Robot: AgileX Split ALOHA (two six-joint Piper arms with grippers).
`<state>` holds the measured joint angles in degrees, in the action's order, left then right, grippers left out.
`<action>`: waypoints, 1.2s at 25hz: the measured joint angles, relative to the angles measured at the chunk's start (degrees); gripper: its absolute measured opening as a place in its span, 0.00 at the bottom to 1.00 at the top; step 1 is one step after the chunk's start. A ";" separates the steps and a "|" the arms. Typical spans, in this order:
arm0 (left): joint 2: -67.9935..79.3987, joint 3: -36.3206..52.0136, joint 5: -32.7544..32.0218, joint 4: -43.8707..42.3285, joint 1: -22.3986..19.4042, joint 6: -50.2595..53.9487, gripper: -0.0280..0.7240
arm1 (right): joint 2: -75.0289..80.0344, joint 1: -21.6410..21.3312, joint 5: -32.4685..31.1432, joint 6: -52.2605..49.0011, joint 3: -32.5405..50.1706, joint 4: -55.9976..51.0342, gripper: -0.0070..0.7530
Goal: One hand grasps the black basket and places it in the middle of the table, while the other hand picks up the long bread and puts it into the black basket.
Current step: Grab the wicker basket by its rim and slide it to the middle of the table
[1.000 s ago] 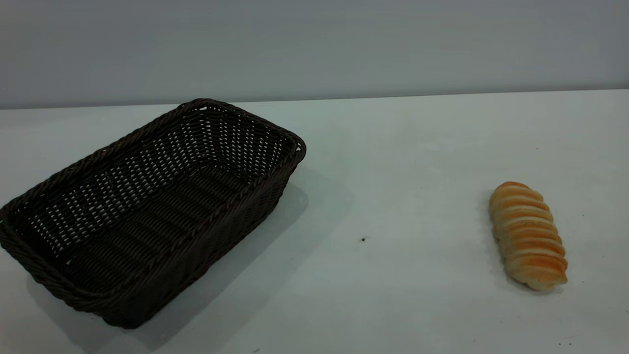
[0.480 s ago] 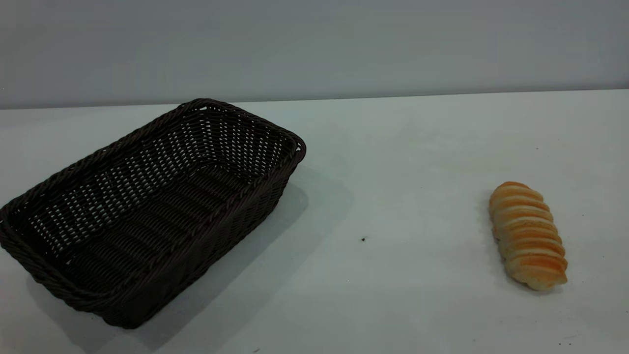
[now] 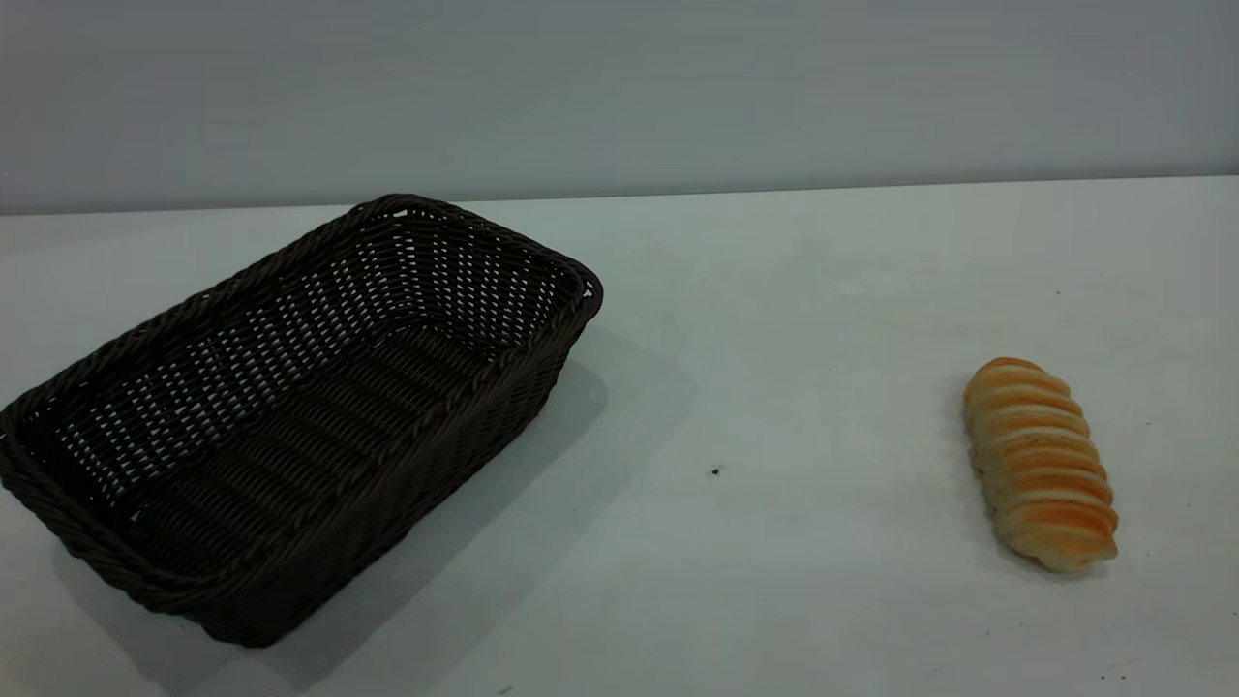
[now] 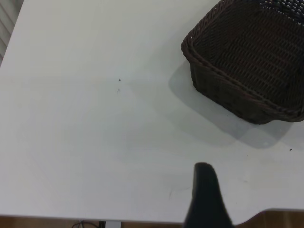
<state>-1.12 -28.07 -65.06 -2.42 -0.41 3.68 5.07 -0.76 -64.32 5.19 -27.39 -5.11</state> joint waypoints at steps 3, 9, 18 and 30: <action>0.00 0.00 0.00 0.00 0.00 0.00 0.80 | 0.00 0.00 0.00 0.00 0.00 0.00 0.55; 0.00 -0.68 0.58 0.00 0.00 -1.08 0.80 | 0.00 0.00 1.17 0.11 -0.36 -0.07 0.55; 10.11 -4.19 1.87 0.93 0.00 1.06 0.80 | 8.56 0.00 13.78 1.55 -1.25 -7.76 0.55; 52.06 -10.60 11.42 1.39 0.00 8.13 0.80 | 34.47 -0.10 24.40 14.19 -4.85 -15.37 0.55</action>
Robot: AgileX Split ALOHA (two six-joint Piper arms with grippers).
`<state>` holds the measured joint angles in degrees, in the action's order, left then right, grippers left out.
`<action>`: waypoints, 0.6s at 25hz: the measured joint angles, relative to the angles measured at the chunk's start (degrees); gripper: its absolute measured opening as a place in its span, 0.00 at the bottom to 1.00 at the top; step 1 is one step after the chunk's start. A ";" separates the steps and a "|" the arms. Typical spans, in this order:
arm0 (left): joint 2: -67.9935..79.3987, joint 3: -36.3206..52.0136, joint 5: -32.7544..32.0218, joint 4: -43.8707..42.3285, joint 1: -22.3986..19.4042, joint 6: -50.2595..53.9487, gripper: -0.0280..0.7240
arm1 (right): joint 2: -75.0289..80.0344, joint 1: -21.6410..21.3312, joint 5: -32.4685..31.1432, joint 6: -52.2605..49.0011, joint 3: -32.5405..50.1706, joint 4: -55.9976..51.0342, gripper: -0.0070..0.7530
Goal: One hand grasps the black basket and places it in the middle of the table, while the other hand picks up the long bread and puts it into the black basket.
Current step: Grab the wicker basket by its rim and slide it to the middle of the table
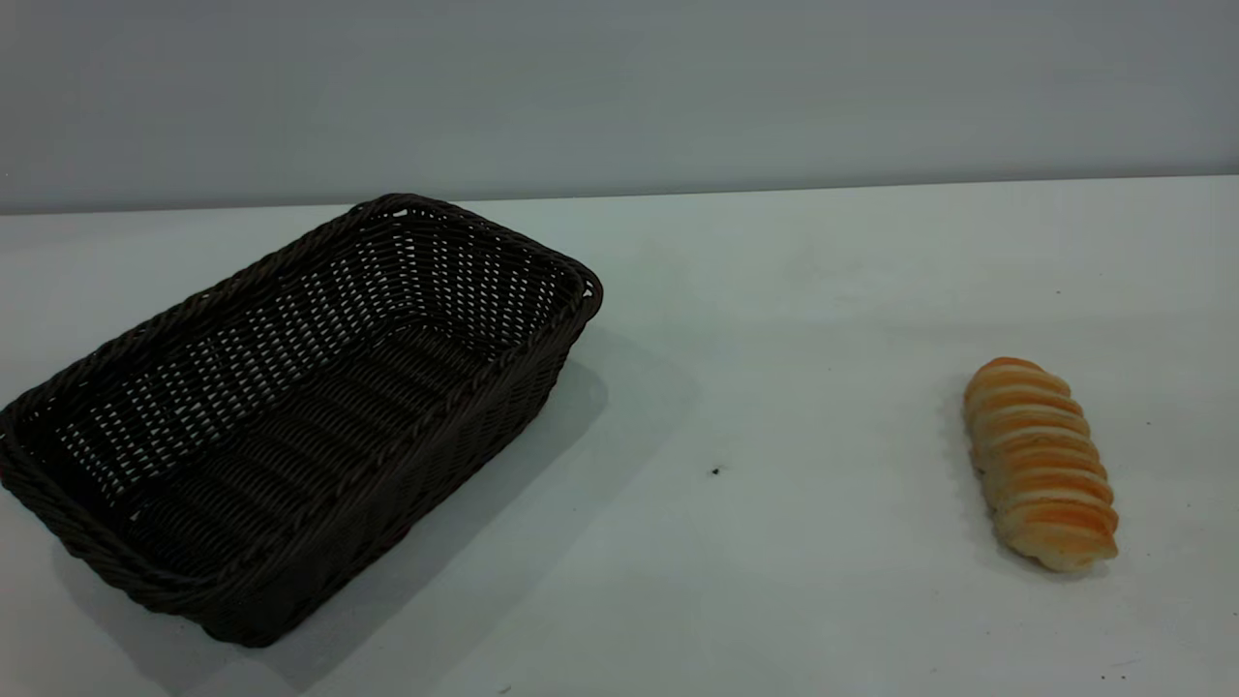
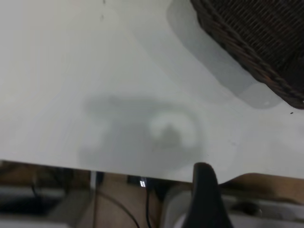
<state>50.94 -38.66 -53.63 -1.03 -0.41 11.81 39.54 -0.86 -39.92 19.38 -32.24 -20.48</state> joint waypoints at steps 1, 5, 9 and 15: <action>3.67 -0.43 1.21 0.04 0.00 0.72 0.80 | 0.41 0.00 0.17 0.64 0.00 -0.05 0.55; 15.82 -1.02 9.06 0.04 0.00 5.11 0.80 | 0.53 0.00 0.42 1.94 0.00 -0.16 0.55; 23.95 -1.20 15.46 0.18 0.00 13.97 0.80 | 0.53 0.00 0.42 2.12 0.00 -0.27 0.55; 31.19 -1.25 22.84 5.92 0.05 18.36 0.80 | 0.53 0.00 0.49 2.16 0.00 -0.32 0.55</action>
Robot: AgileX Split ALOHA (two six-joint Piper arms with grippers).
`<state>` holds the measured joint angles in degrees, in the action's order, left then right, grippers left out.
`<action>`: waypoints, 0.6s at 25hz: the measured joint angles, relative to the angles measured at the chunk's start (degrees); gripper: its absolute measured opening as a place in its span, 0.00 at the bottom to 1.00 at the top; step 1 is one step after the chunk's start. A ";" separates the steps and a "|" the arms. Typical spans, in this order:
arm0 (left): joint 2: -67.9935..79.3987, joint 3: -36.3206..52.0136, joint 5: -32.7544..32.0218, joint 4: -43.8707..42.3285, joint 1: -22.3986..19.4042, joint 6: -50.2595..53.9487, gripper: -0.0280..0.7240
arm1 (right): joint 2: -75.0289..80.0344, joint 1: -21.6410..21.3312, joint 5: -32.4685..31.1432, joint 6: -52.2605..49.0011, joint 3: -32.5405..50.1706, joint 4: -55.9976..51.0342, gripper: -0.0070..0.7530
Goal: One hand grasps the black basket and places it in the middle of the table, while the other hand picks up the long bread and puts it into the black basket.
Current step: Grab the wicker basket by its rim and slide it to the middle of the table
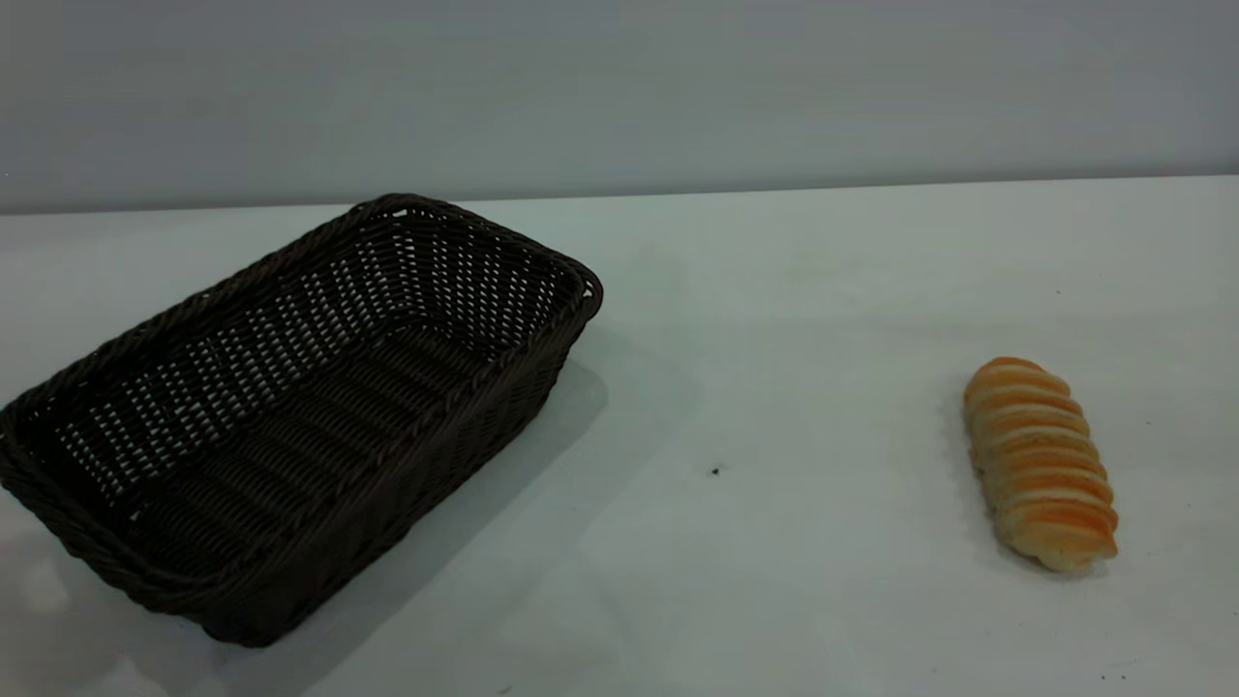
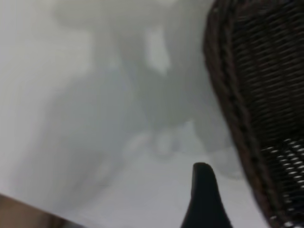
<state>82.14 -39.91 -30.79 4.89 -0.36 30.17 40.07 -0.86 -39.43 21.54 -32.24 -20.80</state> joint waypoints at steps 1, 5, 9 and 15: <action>1.03 0.00 0.44 1.42 0.00 -0.05 0.80 | 0.00 0.00 0.06 0.06 0.00 0.00 0.55; 4.41 0.00 1.79 4.74 0.29 -0.05 0.80 | 0.00 0.00 0.50 0.19 0.00 0.00 0.55; 6.82 0.00 3.83 5.50 1.13 0.53 0.80 | 0.00 0.00 0.54 0.19 0.00 -0.02 0.55; 11.21 -0.04 5.72 5.63 1.13 1.81 0.80 | 0.00 0.00 0.54 0.19 0.00 -0.08 0.55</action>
<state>93.35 -39.95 -25.08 10.52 0.77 31.99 40.07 -0.86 -38.89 21.73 -32.24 -20.88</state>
